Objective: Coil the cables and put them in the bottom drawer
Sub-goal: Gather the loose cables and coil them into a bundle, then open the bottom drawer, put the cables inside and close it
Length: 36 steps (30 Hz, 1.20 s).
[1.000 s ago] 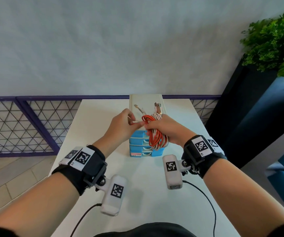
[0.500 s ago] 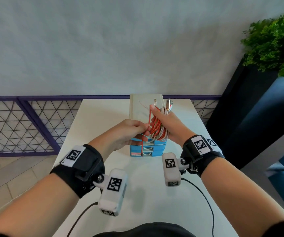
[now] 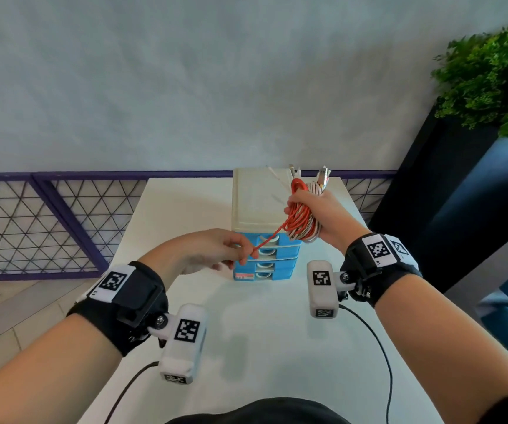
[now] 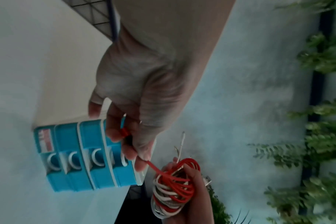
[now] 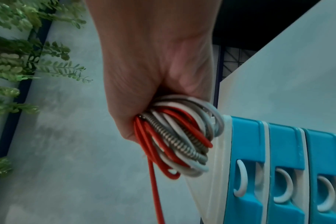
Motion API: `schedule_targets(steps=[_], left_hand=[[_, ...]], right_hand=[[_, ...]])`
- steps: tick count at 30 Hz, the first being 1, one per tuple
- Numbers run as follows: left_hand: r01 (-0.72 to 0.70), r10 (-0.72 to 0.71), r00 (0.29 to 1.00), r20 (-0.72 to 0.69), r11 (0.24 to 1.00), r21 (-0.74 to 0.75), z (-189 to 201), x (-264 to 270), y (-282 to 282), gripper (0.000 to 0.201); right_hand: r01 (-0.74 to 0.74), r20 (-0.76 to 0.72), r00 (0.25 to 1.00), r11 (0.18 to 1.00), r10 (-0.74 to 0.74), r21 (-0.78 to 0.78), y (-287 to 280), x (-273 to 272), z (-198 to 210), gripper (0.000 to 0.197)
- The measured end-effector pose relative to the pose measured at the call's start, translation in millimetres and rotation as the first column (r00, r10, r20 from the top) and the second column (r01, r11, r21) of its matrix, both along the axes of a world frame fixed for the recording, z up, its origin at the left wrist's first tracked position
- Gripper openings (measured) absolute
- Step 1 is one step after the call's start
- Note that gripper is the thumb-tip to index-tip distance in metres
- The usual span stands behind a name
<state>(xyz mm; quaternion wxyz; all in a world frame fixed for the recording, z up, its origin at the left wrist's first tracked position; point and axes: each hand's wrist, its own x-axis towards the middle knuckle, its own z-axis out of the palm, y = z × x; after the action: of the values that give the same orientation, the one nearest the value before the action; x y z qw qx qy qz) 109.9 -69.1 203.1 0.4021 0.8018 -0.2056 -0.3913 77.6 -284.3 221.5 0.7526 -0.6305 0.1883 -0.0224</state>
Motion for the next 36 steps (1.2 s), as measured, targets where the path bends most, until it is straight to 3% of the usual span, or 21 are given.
schedule_targets(steps=[2, 5, 10, 13, 18, 19, 21, 24, 26, 29, 31, 34, 36], left_hand=[[-0.009, 0.016, 0.977, 0.212, 0.999, -0.036, 2, 5, -1, 0.012], [-0.005, 0.078, 0.879, 0.470, 0.988, -0.155, 5, 10, -10, 0.015], [-0.057, 0.244, 0.784, 0.570, 0.944, -0.326, 5, 3, -27, 0.043], [-0.029, 0.234, 0.687, 0.688, 0.955, -0.297, -3, 0, -31, 0.051], [-0.036, 0.245, 0.576, 0.780, 0.961, -0.276, -2, -2, -22, 0.040], [0.003, 0.187, 0.520, 0.833, 0.975, -0.220, 0, -1, -18, 0.046], [0.081, -0.043, 0.332, 0.942, 0.997, 0.017, 2, 4, -13, 0.069], [0.065, -0.341, 0.050, 0.939, 0.939, 0.337, 3, 4, -18, 0.098], [0.048, -0.390, -0.082, 0.917, 0.918, 0.395, 2, 3, -24, 0.086], [0.054, -0.344, -0.236, 0.909, 0.929, 0.366, 1, 8, -26, 0.045], [0.071, -0.327, -0.261, 0.908, 0.932, 0.356, 1, 12, -28, 0.034], [0.129, -0.331, -0.226, 0.916, 0.922, 0.364, -1, 14, -33, 0.021], [0.119, -0.350, -0.178, 0.920, 0.920, 0.374, -7, 13, -36, 0.021]], right_hand=[[-0.089, -0.023, 0.996, 0.996, 0.090, 0.022, 0, 0, 0, 0.007], [-0.238, -0.065, 0.969, 0.971, 0.240, 0.031, 7, 0, 2, 0.009], [-0.498, -0.117, 0.859, 0.867, 0.498, 0.030, 23, -6, 5, 0.017], [-0.475, -0.128, 0.875, 0.879, 0.467, -0.041, 30, -8, 5, 0.008], [-0.357, -0.196, 0.924, 0.924, 0.328, -0.136, 19, -3, -6, 0.011], [-0.374, -0.216, 0.916, 0.914, 0.337, -0.160, 17, -3, -6, 0.009], [-0.448, -0.256, 0.881, 0.874, 0.397, -0.189, 17, -2, -2, 0.007], [-0.581, -0.284, 0.806, 0.785, 0.519, -0.215, 30, 0, 5, 0.006], [-0.662, -0.315, 0.741, 0.725, 0.593, -0.192, 37, 1, 9, 0.007], [-0.733, -0.370, 0.665, 0.662, 0.648, -0.158, 36, 0, 11, 0.011], [-0.752, -0.385, 0.639, 0.645, 0.666, -0.133, 35, 1, 12, 0.014], [-0.789, -0.425, 0.587, 0.604, 0.689, -0.110, 35, 2, 11, 0.011], [-0.790, -0.484, 0.599, 0.570, 0.638, -0.228, 33, 4, 11, 0.019]])
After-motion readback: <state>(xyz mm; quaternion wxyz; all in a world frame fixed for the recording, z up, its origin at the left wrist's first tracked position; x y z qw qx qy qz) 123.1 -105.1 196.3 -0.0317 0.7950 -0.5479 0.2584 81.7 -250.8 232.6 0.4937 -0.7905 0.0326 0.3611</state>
